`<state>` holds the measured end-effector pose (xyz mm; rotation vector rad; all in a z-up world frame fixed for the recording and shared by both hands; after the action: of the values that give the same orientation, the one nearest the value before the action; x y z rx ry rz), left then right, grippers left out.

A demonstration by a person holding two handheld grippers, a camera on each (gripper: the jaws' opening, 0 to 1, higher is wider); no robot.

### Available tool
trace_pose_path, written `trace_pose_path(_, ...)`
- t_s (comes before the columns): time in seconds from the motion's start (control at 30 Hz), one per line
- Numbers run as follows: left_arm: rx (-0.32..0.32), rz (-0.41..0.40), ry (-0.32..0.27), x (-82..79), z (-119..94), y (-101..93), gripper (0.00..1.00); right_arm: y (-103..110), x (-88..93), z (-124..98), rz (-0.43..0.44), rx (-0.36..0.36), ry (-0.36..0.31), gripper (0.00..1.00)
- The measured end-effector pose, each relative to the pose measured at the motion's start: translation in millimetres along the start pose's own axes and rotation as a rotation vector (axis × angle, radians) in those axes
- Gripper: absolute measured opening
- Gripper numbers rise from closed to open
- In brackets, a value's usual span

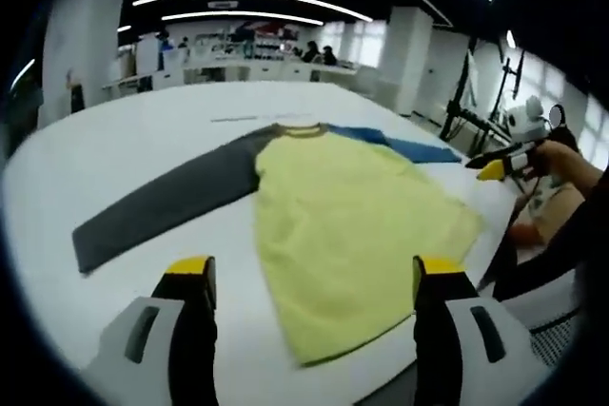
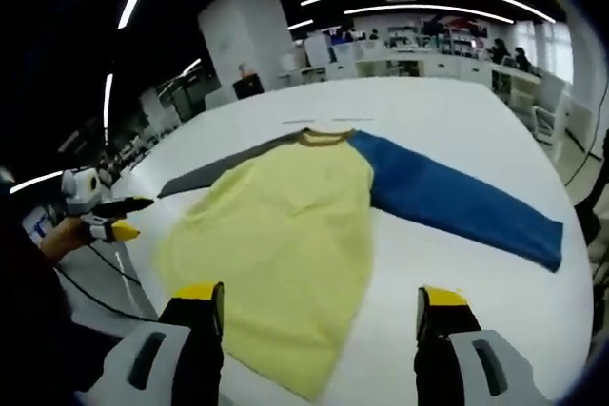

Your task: Fold the garment on the visible template until the final outline fits inside the template.

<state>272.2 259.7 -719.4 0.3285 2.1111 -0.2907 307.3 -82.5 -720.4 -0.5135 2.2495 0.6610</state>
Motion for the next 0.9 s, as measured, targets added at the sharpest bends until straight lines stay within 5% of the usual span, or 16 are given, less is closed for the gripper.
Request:
trace_pose_path(0.27, 0.02, 0.041, -0.044, -11.6, 2, -5.6, 0.98, -21, -10.4, -7, 0.009, 0.039, -0.034, 0.92)
trace_pose_path(0.9, 0.013, 0.059, -0.08, -22.6, 7, -0.7, 0.99, -98, -20.7, -21, 0.048, 0.179, -0.105, 0.95)
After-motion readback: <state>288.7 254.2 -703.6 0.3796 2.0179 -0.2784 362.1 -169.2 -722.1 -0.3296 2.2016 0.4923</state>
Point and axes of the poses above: the point that each gripper's makers call its tool centre point, and the gripper's own axes: z roughly forward along the fingers, y roughly to its left, x roughly out of its underside, the point moved 2 cm from there along -z, roughly backward along the fingers, and after that the axes turned 7 degrees about -x, right-handed, at the moved point
